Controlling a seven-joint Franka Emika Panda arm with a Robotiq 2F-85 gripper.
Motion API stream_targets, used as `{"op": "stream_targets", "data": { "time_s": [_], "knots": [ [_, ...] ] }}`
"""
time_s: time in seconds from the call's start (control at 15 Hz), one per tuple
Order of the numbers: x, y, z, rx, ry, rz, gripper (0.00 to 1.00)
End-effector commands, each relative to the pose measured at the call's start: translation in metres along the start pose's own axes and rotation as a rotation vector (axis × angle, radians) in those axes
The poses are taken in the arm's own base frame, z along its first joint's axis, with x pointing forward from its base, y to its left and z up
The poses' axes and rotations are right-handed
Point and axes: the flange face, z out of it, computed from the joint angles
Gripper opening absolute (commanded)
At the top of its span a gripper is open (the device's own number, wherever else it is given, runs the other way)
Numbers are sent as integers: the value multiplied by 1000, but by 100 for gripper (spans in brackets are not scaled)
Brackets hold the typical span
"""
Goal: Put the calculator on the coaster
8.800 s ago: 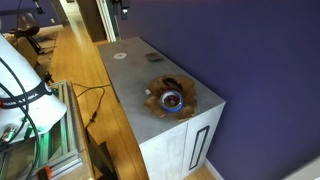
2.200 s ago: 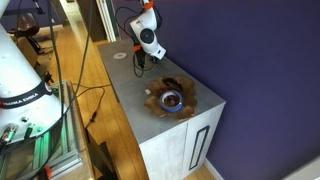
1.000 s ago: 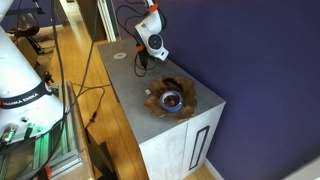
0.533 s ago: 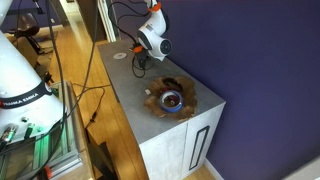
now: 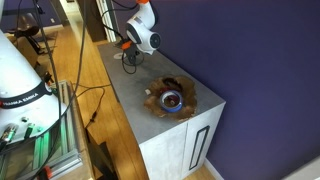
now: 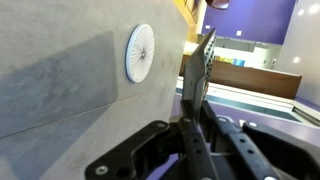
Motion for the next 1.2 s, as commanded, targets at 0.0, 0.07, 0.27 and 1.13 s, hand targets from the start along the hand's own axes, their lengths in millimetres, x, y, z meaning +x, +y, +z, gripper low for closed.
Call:
{"op": "stream_targets", "data": {
  "time_s": [0.0, 0.07, 0.27, 1.13],
  "knots": [
    [-13, -54, 38, -50, -68, -62, 3],
    [-4, -27, 23, -14, -39, -39, 3],
    [-6, -36, 36, -22, -58, -52, 13],
    [15, -29, 138, -115, -155, -186, 3]
  ]
}}
